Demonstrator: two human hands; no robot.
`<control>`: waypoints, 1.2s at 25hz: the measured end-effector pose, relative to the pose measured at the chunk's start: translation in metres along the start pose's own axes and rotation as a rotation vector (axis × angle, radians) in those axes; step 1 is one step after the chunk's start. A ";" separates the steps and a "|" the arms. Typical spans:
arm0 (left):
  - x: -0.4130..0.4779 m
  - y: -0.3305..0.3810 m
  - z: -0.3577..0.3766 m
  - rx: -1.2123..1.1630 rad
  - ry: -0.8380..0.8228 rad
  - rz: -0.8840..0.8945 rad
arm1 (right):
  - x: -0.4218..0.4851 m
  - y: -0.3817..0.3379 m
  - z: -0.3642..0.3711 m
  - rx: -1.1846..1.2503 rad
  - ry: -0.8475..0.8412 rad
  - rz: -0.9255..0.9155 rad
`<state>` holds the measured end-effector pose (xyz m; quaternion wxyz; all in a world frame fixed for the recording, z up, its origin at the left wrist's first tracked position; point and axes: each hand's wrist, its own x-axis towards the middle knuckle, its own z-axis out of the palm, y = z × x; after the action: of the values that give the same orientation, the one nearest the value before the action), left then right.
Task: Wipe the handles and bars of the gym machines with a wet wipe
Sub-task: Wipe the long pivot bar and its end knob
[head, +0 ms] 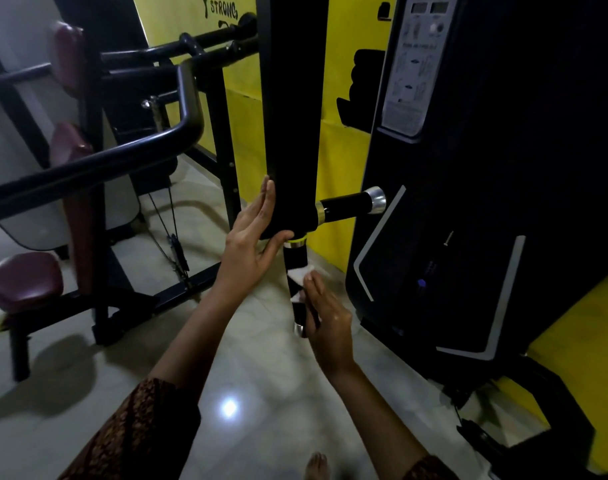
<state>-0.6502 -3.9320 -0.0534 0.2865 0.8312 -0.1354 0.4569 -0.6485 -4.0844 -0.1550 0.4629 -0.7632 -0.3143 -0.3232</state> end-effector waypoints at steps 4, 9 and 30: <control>-0.001 0.000 0.001 -0.012 0.006 -0.007 | -0.040 0.011 -0.015 -0.026 -0.137 0.043; -0.001 0.002 0.000 -0.009 0.012 -0.008 | 0.030 -0.004 -0.022 0.124 -0.058 0.187; -0.001 -0.001 0.001 -0.035 0.000 -0.022 | 0.033 -0.034 -0.004 -0.188 -0.264 -0.259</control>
<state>-0.6492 -3.9319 -0.0549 0.3060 0.8274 -0.1344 0.4513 -0.6560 -4.0692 -0.1101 0.2991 -0.7920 -0.4363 -0.3049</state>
